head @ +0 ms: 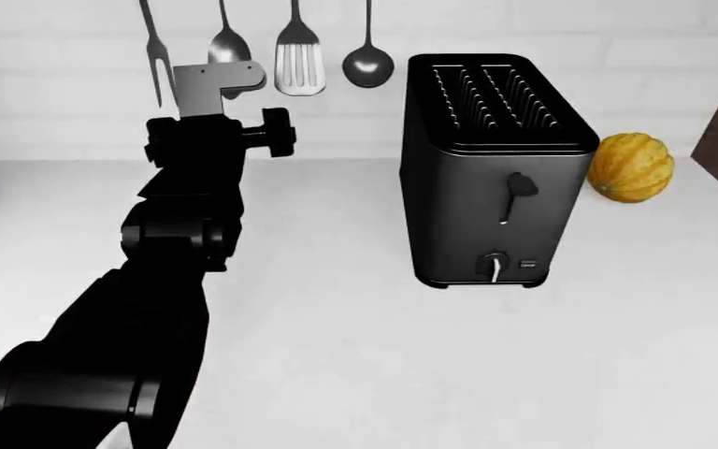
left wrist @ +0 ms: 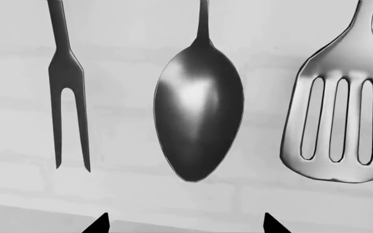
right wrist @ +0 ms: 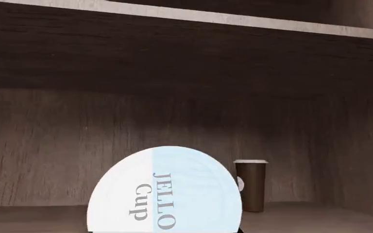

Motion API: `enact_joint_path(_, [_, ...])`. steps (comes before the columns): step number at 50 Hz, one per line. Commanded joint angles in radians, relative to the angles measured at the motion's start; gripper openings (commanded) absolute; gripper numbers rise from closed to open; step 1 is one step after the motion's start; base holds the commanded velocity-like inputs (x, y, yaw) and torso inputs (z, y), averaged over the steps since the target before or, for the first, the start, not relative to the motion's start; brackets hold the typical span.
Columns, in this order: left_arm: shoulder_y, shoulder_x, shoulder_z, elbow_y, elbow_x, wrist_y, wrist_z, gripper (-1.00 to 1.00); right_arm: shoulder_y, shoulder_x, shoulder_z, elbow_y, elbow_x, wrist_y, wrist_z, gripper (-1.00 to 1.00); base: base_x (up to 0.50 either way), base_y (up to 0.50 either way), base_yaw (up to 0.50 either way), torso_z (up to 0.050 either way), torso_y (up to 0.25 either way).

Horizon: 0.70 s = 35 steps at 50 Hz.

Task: Pick the jello cup and salsa from the counter and place them in the cabinets closest to them.

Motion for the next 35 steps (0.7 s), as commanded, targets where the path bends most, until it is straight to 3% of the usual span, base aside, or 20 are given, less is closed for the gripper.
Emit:
enact_joint_path(1, [0.002, 0.0, -0.003, 0.0, 0.005, 0.0, -0.002, 1.0, 0.009, -0.307, 0.394, 0.505, -0.285, 0.49, -0.001, -1.0, 0.0, 0.0, 0.0, 0.0, 0.0])
enact_joint_path(4, [0.0, 0.0, -0.002, 0.0, 0.002, -0.004, -0.001, 1.0, 0.009, -0.318, 0.383, 0.565, -0.319, 0.49, -0.036, -1.0, 0.0, 0.0, 0.0, 0.0, 0.0])
enact_joint_path(11, [0.001, 0.0, -0.008, 0.0, 0.004, -0.005, 0.003, 1.0, 0.008, -0.357, 0.402, 0.691, -0.601, 0.49, -0.334, -1.0, 0.0, 0.0, 0.0, 0.0, 0.0])
enact_joint_path(19, [0.001, 0.0, 0.006, 0.0, -0.002, -0.001, -0.004, 1.0, 0.002, -0.371, 0.278, 0.924, -0.804, 0.467, -0.673, -1.0, 0.0, 0.0, 0.0, 0.0, 0.0])
enact_joint_path(35, [0.001, 0.0, 0.01, 0.0, -0.005, 0.004, -0.009, 1.0, -0.28, -0.272, 0.357, 0.895, -0.724, 0.416, -0.571, -1.0, 0.01, 0.0, 0.0, -0.001, 0.0])
